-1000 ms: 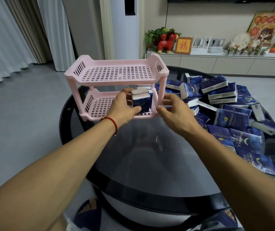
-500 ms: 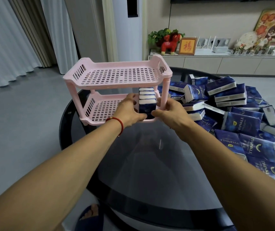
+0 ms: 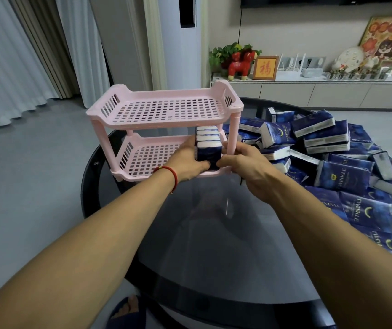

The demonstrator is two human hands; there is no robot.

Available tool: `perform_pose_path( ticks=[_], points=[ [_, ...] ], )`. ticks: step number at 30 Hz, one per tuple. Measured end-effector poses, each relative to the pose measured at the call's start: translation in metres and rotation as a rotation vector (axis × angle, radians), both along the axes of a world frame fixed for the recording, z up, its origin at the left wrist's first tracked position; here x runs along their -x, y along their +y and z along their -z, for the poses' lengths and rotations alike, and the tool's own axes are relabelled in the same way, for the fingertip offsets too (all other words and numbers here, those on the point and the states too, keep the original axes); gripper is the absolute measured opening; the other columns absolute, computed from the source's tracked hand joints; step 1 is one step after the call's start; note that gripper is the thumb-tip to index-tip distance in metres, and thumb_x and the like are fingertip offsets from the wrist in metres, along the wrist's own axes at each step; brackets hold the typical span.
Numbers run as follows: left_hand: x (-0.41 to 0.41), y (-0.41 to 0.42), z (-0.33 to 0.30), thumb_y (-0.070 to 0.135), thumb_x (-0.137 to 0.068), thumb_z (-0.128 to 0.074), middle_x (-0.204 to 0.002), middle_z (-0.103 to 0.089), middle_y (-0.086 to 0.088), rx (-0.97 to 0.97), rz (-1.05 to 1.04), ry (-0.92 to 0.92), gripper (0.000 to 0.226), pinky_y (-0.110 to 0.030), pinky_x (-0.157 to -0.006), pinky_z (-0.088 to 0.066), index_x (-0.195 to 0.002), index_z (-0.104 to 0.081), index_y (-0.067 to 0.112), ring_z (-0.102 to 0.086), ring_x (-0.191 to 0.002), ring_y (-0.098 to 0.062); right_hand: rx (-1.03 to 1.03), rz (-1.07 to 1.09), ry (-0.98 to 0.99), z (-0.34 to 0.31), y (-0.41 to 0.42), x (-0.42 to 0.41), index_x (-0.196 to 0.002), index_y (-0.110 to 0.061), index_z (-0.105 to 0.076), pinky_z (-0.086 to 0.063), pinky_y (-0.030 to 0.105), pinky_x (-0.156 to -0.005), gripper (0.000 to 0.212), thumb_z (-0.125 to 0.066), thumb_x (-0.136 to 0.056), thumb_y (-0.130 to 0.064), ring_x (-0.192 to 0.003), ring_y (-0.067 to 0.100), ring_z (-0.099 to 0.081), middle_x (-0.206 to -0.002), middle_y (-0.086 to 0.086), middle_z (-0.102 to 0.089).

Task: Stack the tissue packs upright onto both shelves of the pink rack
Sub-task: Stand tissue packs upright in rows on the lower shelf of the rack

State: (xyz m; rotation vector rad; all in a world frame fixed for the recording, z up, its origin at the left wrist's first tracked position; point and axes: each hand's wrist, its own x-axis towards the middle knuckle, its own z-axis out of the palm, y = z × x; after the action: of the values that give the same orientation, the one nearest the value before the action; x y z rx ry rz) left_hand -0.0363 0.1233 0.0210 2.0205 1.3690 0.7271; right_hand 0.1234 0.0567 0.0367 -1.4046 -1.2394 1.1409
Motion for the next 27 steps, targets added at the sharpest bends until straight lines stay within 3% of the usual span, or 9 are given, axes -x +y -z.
perform_pose_path(
  ticks=[5, 10, 13, 16, 18, 20, 22, 24, 27],
  points=[
    [0.0, -0.001, 0.0, 0.014, -0.086, -0.074, -0.132, -0.061, -0.003, 0.008, 0.001, 0.01, 0.069, -0.021, -0.091, -0.037, -0.147, -0.042, 0.02, -0.054, -0.107, -0.014, 0.001, -0.033, -0.015, -0.003, -0.007, -0.004, -0.123, -0.013, -0.066, -0.052, 0.03, -0.086, 0.043, -0.068, -0.082, -0.001, -0.104, 0.02, -0.068, -0.109, 0.004, -0.074],
    [0.002, 0.0, 0.001, 0.019, -0.085, -0.076, -0.134, -0.059, 0.001, 0.057, 0.004, -0.009, 0.077, -0.025, -0.095, -0.039, -0.15, -0.037, 0.023, -0.054, -0.11, -0.014, 0.042, -0.034, -0.035, -0.016, -0.023, -0.008, -0.116, -0.015, -0.065, -0.053, 0.035, -0.096, 0.032, -0.069, -0.085, -0.01, -0.109, 0.023, -0.066, -0.114, 0.005, -0.071],
    [0.001, 0.0, 0.001, 0.02, -0.084, -0.077, -0.125, -0.058, 0.005, 0.069, -0.007, 0.0, 0.076, -0.022, -0.092, -0.037, -0.149, -0.037, 0.022, -0.054, -0.107, -0.013, 0.008, 0.077, -0.138, -0.02, -0.029, -0.017, -0.132, -0.015, -0.062, -0.055, 0.043, -0.1, 0.056, -0.07, -0.077, -0.025, -0.106, 0.019, -0.069, -0.12, 0.002, -0.07],
    [0.003, 0.0, -0.001, 0.018, -0.082, -0.08, -0.123, -0.057, 0.006, 0.088, -0.007, -0.008, 0.079, -0.022, -0.093, -0.038, -0.148, -0.037, 0.021, -0.055, -0.11, -0.014, -0.227, 0.28, -0.483, -0.024, -0.039, -0.031, -0.119, -0.018, -0.07, -0.057, 0.034, -0.091, 0.033, -0.065, -0.086, -0.018, -0.095, 0.011, -0.069, -0.107, -0.004, -0.073],
    [0.005, -0.002, -0.004, 0.016, -0.08, -0.082, -0.124, -0.055, 0.006, 0.11, 0.006, -0.013, 0.084, -0.023, -0.095, -0.039, -0.15, -0.035, 0.02, -0.055, -0.113, -0.015, -0.328, 0.384, -0.703, -0.023, -0.041, -0.043, -0.121, -0.015, -0.068, -0.054, 0.038, -0.092, 0.032, -0.064, -0.089, -0.017, -0.104, 0.02, -0.064, -0.112, 0.003, -0.07],
    [0.007, -0.004, -0.007, 0.015, -0.079, -0.082, -0.126, -0.054, 0.006, 0.124, 0.006, -0.011, 0.086, -0.024, -0.095, -0.039, -0.15, -0.035, 0.021, -0.054, -0.113, -0.016, -0.258, 0.394, -0.895, -0.017, -0.034, -0.053, -0.139, -0.018, -0.055, -0.044, 0.045, -0.103, 0.047, -0.062, -0.093, -0.024, -0.126, 0.03, -0.049, -0.137, 0.01, -0.058],
    [0.008, -0.006, -0.01, 0.016, -0.078, -0.083, -0.132, -0.056, 0.003, 0.129, -0.001, -0.016, 0.085, -0.026, -0.094, -0.041, -0.149, -0.036, 0.021, -0.056, -0.115, -0.018, -0.143, 0.329, -1.087, -0.012, -0.024, -0.056, -0.153, -0.029, -0.036, -0.034, 0.053, -0.11, 0.058, -0.055, -0.098, -0.036, -0.14, 0.036, -0.031, -0.16, 0.009, -0.033],
    [0.01, -0.007, -0.011, 0.017, -0.078, -0.084, -0.139, -0.056, -0.001, 0.132, -0.008, -0.005, 0.084, -0.029, -0.095, -0.044, -0.147, -0.036, 0.021, -0.058, -0.116, -0.02, -0.128, 0.268, -1.186, -0.008, -0.015, -0.056, -0.156, -0.036, -0.024, -0.031, 0.057, -0.11, 0.059, -0.046, -0.102, -0.041, -0.143, 0.038, -0.026, -0.167, 0.002, -0.018],
    [0.014, -0.013, -0.012, 0.023, -0.079, -0.082, -0.145, -0.052, -0.008, 0.117, -0.06, 0.036, 0.086, -0.04, -0.103, -0.05, -0.15, -0.033, 0.021, -0.059, -0.121, -0.026, -0.166, 0.324, -1.245, -0.003, -0.005, -0.052, -0.156, -0.036, -0.025, -0.033, 0.056, -0.104, 0.06, -0.047, -0.101, -0.032, -0.139, 0.038, -0.032, -0.163, 0.002, -0.027]
  ],
)
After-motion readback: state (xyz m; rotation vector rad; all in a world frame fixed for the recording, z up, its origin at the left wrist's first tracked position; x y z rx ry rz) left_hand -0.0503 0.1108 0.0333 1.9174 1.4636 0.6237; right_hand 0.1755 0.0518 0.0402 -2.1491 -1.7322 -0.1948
